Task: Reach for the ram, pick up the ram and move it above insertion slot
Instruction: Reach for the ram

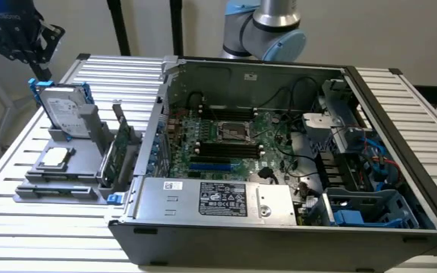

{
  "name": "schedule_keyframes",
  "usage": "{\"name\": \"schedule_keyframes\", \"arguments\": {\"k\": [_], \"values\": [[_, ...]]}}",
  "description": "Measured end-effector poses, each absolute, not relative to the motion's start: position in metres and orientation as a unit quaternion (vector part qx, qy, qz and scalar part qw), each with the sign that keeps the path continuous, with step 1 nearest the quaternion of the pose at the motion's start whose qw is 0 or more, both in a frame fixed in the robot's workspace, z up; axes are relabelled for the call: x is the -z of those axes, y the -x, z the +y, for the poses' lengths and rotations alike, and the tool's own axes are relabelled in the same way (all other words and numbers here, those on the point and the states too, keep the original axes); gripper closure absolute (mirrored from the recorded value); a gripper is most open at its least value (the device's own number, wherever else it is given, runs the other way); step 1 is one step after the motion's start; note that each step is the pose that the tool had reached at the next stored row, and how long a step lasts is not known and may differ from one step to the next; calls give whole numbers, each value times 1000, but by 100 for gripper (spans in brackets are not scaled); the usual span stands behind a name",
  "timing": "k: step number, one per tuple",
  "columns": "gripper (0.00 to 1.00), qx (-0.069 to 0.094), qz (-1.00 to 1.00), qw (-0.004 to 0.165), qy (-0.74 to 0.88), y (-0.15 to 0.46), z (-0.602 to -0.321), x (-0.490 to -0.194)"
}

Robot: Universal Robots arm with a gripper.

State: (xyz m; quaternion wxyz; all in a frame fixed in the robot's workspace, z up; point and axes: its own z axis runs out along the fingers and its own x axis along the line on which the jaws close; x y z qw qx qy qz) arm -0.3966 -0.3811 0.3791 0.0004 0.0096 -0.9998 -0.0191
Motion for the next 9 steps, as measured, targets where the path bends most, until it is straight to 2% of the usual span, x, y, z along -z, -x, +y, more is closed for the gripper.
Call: {"name": "schedule_keyframes", "arguments": {"k": [9], "values": [[89, 19, -1000, 0, -9, 397, -385, -379]]}}
